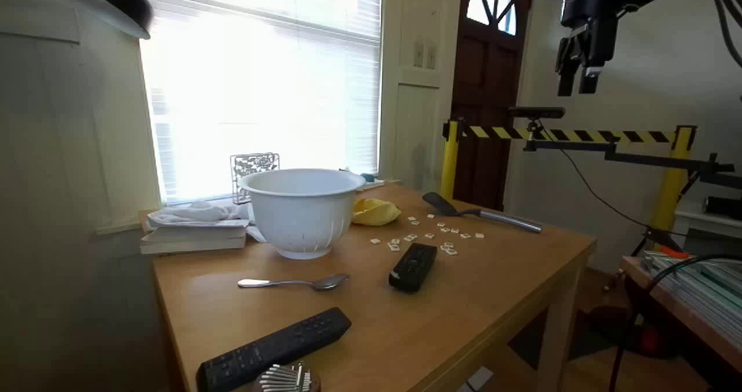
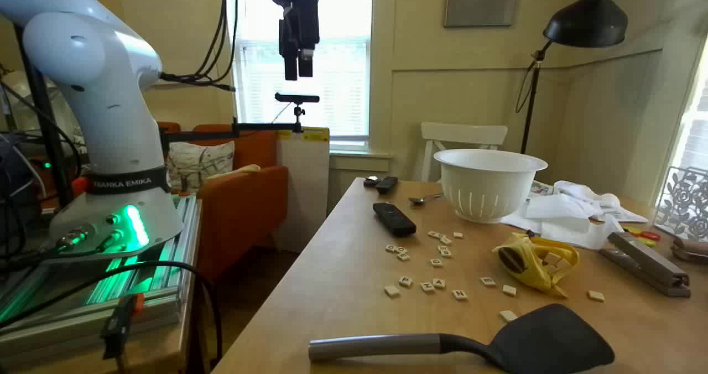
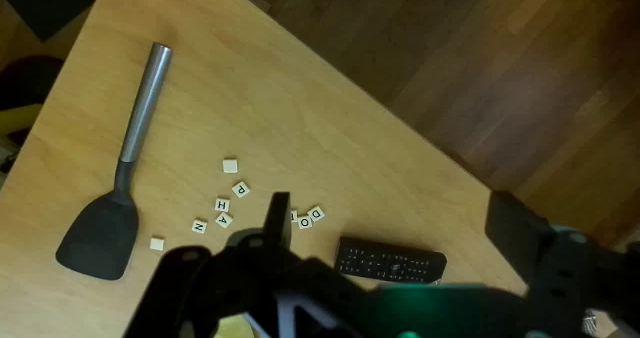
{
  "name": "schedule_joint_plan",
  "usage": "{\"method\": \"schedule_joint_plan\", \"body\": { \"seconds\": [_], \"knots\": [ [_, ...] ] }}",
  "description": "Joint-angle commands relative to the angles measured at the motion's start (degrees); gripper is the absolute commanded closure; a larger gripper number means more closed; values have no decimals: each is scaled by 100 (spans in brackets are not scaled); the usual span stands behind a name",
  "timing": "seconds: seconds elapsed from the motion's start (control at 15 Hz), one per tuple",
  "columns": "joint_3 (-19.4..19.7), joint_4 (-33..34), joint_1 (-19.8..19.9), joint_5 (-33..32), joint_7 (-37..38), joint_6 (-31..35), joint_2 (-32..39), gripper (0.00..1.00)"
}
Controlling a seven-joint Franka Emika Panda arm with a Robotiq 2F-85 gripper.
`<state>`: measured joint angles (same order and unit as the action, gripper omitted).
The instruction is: Move the left remote to the right
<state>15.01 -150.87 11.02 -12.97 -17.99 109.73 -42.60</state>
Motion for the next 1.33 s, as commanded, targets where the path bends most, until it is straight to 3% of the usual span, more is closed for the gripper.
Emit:
{"method": "schedule_joint_plan", "body": {
  "seconds": [0.0,0.33,0.47,0.8,1.0,1.27],
  "knots": [
    [10,10,-17,-6,10,-14,-1,0],
    [10,10,-17,-6,10,-14,-1,0],
    [7,-142,-343,119,-306,348,48,0],
    [-537,-216,-1586,776,-467,1501,536,0],
    [-744,65,-2306,1173,-798,2475,1438,0],
    [-464,688,-2967,1783,-2151,3362,2815,0]
  ]
}}
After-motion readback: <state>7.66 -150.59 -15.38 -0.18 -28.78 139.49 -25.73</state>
